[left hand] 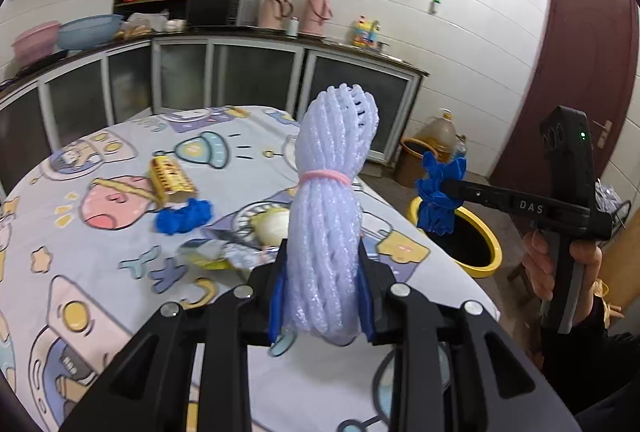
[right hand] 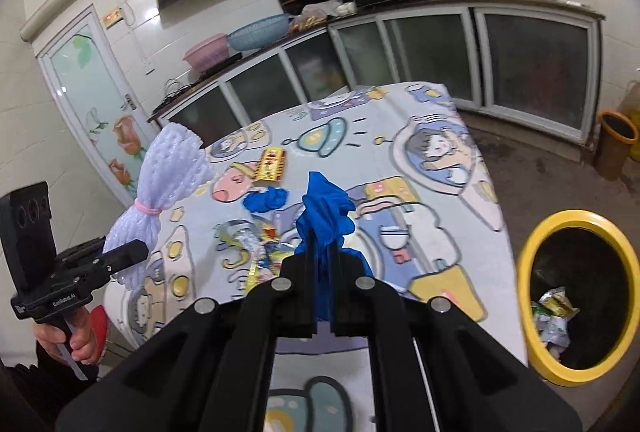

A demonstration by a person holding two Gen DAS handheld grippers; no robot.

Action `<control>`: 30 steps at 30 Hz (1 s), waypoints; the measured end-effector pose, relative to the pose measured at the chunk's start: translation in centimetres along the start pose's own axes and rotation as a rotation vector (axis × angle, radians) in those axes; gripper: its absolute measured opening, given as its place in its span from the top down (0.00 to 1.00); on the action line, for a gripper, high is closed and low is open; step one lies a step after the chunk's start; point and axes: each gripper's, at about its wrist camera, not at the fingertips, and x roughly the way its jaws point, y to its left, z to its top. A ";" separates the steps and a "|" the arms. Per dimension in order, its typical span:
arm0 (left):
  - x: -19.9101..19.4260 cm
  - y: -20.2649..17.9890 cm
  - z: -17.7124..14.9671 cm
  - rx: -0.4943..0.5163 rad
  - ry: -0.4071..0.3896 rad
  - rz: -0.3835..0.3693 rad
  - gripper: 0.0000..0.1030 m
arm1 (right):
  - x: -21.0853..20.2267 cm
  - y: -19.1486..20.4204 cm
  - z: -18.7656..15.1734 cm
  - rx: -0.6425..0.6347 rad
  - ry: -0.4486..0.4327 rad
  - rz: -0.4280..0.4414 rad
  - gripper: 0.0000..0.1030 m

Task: Collect trash
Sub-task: 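Carry the foam net and blue glove over the bin and release both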

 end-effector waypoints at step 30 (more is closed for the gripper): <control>26.3 -21.2 2.8 0.190 0.276 -0.332 0.74 | -5.8 -24.5 -4.6 0.368 -0.034 -0.442 0.96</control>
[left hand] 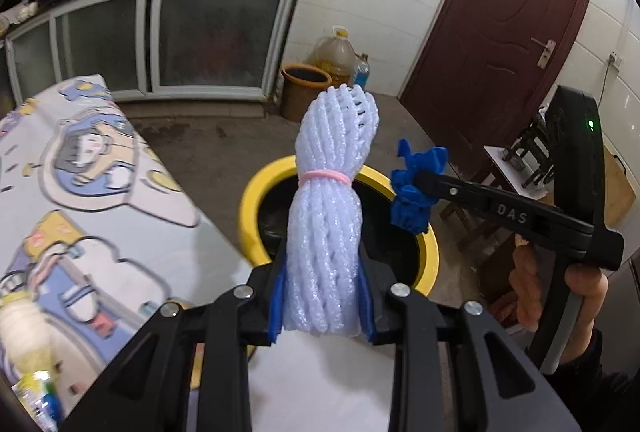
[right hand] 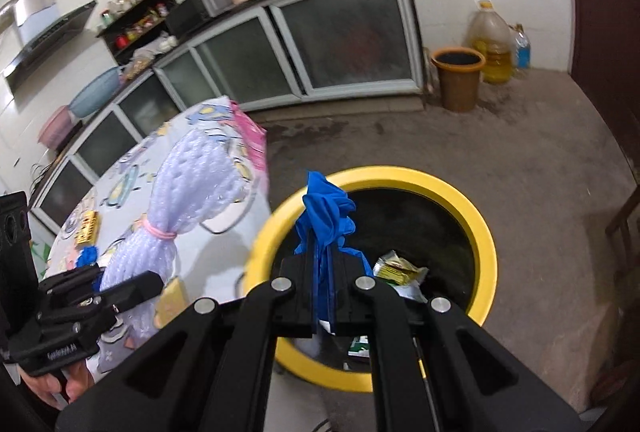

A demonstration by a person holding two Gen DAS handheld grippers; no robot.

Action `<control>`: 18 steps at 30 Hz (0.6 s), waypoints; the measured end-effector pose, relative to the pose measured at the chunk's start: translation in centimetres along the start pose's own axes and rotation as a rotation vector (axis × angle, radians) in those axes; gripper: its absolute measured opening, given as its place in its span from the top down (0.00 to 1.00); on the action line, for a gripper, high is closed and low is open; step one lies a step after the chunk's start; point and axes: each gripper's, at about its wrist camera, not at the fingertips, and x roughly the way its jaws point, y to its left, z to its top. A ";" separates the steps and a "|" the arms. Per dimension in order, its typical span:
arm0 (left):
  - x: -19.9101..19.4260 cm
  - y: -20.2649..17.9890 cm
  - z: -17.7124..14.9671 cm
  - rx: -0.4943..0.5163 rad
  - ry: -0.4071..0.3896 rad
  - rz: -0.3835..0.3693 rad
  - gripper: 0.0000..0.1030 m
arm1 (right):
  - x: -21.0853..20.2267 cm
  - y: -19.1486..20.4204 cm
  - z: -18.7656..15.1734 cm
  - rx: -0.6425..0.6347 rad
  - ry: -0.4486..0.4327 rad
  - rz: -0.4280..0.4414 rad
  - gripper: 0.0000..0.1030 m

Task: Collect trash
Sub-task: 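Carry the foam net and blue glove over the bin and release both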

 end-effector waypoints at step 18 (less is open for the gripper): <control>1.7 0.4 0.0 -0.081 -0.031 0.034 0.08 | 3.2 -5.4 -0.9 0.155 0.110 -0.117 0.51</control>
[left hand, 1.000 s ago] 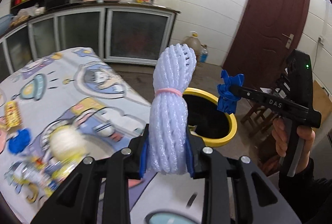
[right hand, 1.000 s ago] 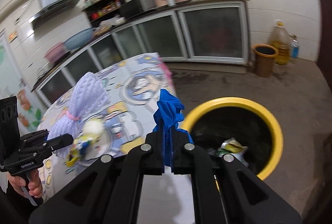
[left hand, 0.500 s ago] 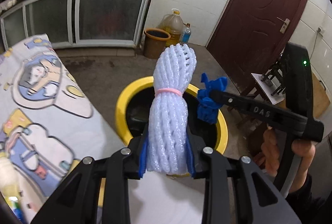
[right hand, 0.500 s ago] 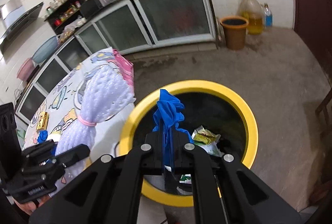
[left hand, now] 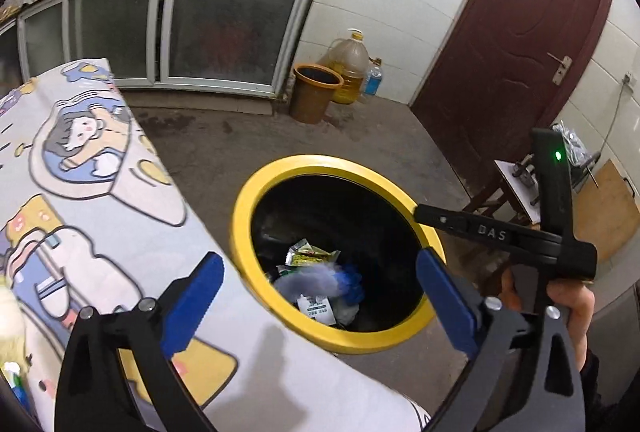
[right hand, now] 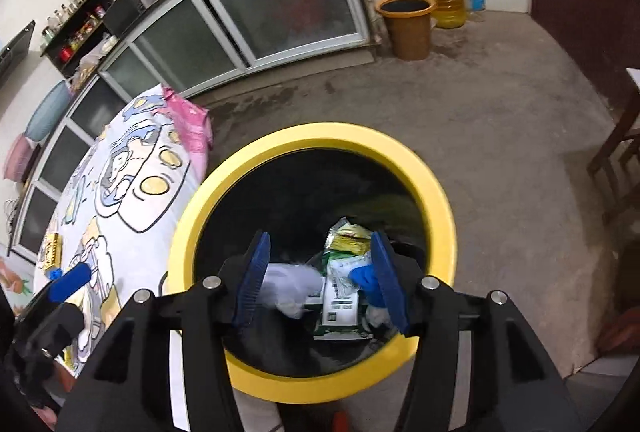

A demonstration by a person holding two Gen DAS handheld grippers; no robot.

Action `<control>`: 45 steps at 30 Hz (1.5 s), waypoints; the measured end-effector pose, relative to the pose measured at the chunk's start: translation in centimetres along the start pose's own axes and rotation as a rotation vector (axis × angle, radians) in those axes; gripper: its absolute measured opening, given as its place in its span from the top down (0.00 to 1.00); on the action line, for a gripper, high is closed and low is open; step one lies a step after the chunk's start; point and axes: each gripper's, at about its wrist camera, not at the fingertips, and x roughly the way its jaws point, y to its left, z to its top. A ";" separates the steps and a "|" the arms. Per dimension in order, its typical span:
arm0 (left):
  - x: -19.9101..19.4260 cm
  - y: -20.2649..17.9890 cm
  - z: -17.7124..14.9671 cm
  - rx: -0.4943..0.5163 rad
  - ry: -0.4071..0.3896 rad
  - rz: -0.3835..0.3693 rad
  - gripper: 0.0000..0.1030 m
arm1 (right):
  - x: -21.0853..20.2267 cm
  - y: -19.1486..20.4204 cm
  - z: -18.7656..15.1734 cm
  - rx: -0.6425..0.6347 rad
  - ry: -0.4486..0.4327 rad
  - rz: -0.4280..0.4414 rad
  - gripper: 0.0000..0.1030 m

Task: Collect trash
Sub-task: 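Carry the foam net and blue glove over the bin and release both, then grasp the yellow snack bag with the right tool while the left tool grasps the yellow-red box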

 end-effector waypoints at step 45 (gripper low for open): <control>-24.2 34.0 -4.9 -0.403 -0.066 0.607 0.08 | -6.6 38.4 -20.5 -1.166 -0.156 0.636 0.08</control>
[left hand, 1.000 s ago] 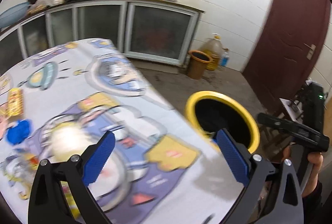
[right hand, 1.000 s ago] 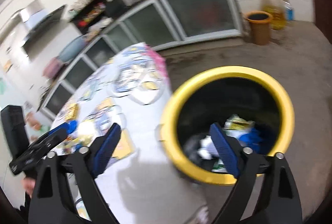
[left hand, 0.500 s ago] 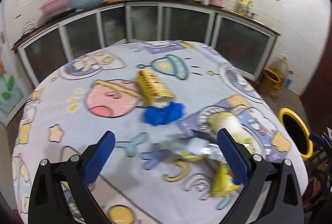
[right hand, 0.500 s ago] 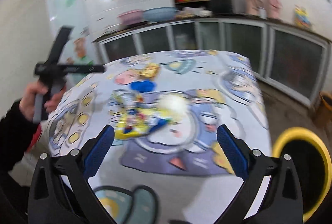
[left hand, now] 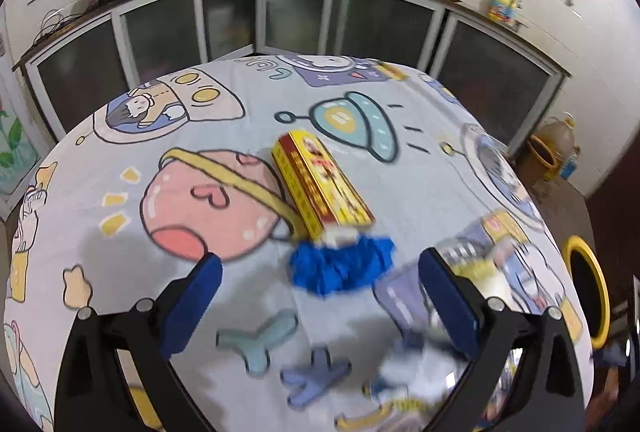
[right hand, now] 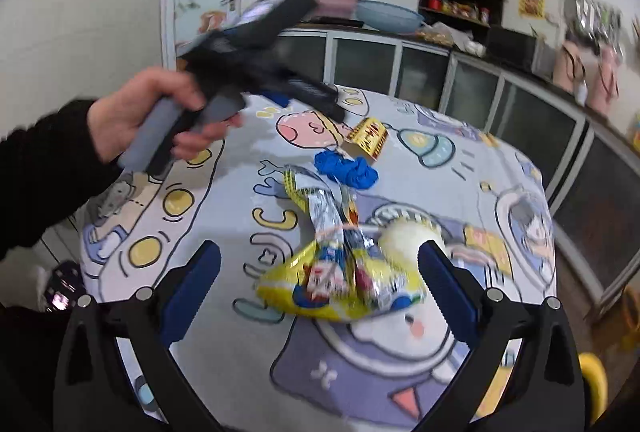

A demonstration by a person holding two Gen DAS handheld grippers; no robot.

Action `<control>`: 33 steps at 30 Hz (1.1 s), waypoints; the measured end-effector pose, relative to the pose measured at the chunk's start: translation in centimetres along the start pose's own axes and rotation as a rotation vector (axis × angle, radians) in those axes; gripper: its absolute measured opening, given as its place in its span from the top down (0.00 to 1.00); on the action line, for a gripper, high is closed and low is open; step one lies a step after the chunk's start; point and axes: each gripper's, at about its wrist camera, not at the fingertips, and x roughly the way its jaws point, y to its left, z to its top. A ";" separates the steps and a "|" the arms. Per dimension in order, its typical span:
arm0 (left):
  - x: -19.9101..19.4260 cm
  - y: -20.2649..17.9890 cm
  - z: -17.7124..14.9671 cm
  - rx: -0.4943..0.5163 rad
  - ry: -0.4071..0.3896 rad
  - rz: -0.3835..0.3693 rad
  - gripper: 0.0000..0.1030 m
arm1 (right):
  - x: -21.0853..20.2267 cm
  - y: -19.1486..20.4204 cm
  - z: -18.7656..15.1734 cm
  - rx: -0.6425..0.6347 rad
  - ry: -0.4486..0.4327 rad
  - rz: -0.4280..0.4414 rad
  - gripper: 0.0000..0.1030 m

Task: Collect trash
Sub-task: 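Grasp the yellow snack bag with the right tool while the left tool grasps the yellow-red box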

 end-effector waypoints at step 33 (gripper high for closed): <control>11.8 0.7 6.0 -0.095 0.243 -0.050 0.75 | 10.6 -4.1 1.9 0.226 0.294 0.186 0.71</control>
